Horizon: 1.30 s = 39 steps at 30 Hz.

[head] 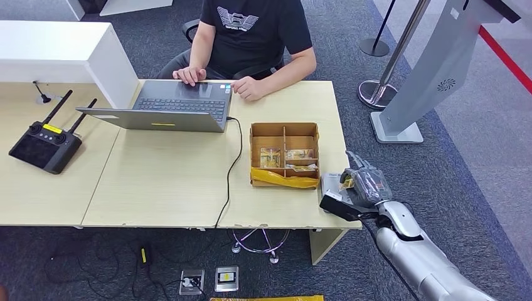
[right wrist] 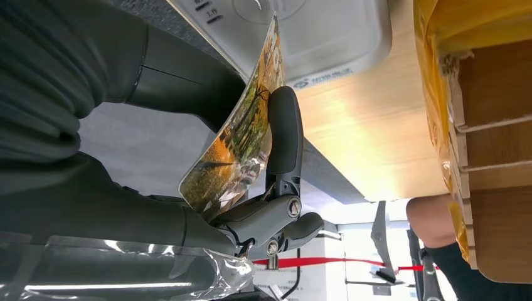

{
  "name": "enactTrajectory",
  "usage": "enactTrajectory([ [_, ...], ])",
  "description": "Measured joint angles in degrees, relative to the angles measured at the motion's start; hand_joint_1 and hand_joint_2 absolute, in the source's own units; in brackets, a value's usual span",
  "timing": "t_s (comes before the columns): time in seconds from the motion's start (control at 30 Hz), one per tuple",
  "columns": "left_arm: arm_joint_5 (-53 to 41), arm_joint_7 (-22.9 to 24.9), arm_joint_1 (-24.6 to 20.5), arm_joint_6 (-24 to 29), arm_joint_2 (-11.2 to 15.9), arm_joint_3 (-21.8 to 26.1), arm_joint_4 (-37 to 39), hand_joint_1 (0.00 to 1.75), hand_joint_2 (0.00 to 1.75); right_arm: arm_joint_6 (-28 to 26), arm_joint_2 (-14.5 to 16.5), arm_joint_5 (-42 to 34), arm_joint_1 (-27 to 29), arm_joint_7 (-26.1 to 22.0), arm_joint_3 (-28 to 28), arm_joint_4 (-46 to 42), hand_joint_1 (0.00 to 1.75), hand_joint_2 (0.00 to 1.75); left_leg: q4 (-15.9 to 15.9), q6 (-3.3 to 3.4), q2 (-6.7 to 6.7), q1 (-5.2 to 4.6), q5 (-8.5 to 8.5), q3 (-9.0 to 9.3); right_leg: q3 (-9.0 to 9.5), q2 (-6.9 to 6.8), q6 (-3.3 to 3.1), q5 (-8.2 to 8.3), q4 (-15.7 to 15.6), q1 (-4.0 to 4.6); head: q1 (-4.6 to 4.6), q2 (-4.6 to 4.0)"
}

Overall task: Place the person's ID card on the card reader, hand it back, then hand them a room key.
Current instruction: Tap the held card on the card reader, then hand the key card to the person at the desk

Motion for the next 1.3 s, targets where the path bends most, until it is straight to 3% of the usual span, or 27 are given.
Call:
enactTrajectory([
  [0.63, -1.29, -0.33, -0.01, -1.51, -0.08, 0.02, 0.0, 0.0, 0.0, -0.95, -0.94, -6.29, 0.01, -1.51, 2.2, 0.06, 1.75, 1.75, 0.0, 0.0, 0.02, 0.0, 0.01, 0.04, 0.03, 0.02, 0.0, 0.01, 0.0, 0.0, 0.0, 0.0],
  [1.07, -3.03, -0.69, -0.13, -3.5, 0.41, 0.02, 0.0, 0.0, 0.0, 2.48, -1.0, -3.3, -13.12, -0.96, 2.51, -3.29, 1.75, 1.75, 0.0, -0.01, 0.06, 0.0, 0.04, 0.02, 0.03, 0.05, -0.02, 0.05, 0.05, 0.0, 0.01, 0.0],
  [1.3, -4.73, -2.6, -0.24, -5.58, 0.81, 0.0, 0.0, 0.0, 0.0, 5.19, 3.79, 0.33, -18.21, -0.06, 2.56, -5.08, 1.75, 1.75, -0.01, -0.01, 0.06, 0.04, 0.04, 0.02, 0.04, 0.06, -0.03, 0.05, 0.08, 0.05, 0.01, 0.0],
])
